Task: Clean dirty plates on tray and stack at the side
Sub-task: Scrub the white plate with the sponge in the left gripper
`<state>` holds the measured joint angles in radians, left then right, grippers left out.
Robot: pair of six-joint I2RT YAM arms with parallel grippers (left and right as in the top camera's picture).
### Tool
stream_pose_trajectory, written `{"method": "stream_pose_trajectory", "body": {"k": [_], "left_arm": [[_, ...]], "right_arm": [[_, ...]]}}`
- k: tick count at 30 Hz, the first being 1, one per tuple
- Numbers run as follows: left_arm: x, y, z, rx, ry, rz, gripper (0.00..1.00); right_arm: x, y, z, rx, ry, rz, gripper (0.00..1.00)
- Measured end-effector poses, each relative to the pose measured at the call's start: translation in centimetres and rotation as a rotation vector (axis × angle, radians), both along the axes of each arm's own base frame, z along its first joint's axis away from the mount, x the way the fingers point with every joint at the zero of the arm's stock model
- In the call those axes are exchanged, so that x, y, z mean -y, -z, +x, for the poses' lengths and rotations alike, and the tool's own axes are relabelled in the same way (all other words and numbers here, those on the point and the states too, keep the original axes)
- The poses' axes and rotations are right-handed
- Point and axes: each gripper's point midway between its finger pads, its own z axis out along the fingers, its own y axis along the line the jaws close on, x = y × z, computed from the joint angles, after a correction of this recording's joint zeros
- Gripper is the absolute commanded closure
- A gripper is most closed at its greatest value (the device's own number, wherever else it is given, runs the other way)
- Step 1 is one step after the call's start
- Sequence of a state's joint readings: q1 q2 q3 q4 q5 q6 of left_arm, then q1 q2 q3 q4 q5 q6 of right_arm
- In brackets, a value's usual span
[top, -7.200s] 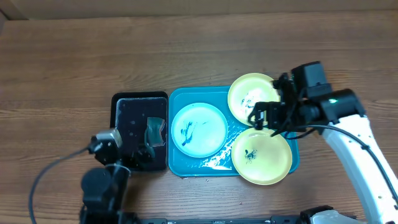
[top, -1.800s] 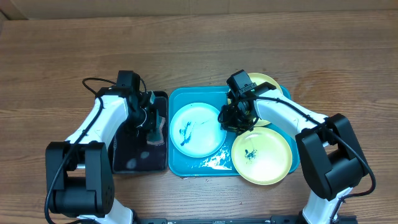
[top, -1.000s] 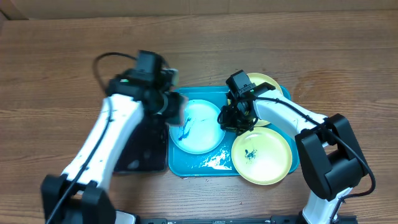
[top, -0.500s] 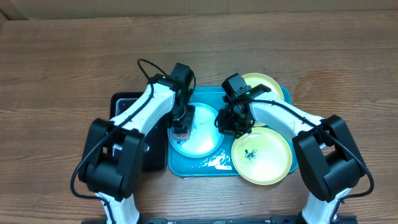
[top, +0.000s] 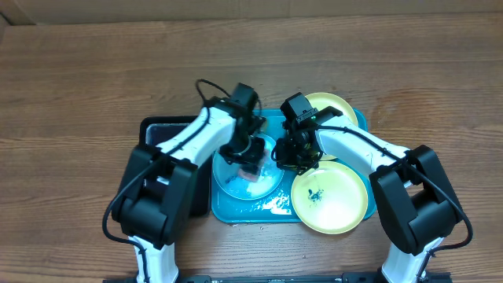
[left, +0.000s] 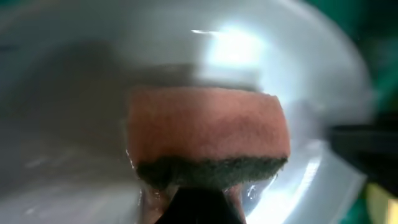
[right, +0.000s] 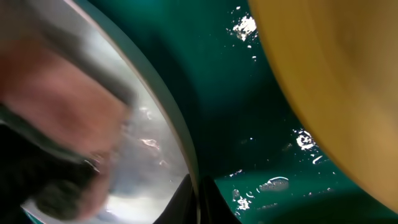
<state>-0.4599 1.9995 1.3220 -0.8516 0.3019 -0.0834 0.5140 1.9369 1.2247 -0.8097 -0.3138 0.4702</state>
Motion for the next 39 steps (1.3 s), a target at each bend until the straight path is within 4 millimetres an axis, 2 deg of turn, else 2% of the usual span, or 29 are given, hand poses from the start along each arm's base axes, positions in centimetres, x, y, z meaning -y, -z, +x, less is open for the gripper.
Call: {"method": "stream_pose_trajectory", "body": {"k": [5, 14, 22, 29, 33, 39], "left_arm": [[1.8, -0.1, -0.5, 0.001, 0.032, -0.045, 0.96], [1.3, 0.0, 1.3, 0.024, -0.1, -0.046, 0.96], [-1.9, 0.2, 4.5, 0.1, -0.238, 0.032, 0.96], [-4.2, 0.2, 5.5, 0.149, -0.305, 0.15, 0.96], [-6.6, 0.1, 4.8, 0.136, -0.358, 0.278, 0.96], [-9.4, 0.0, 1.8, 0.043, -0.384, 0.435, 0.96]], "right_arm": [[0.0, 0.0, 0.0, 0.0, 0.0, -0.001, 0.96], [0.1, 0.0, -0.1, -0.003, 0.001, -0.003, 0.96], [0.1, 0.0, -0.2, -0.009, 0.001, -0.005, 0.96], [0.1, 0.0, -0.2, -0.01, 0.001, -0.002, 0.96], [-0.2, -0.1, -0.3, -0.012, -0.004, 0.007, 0.96], [-0.8, -0.2, -0.8, -0.021, -0.02, 0.023, 0.96]]}}
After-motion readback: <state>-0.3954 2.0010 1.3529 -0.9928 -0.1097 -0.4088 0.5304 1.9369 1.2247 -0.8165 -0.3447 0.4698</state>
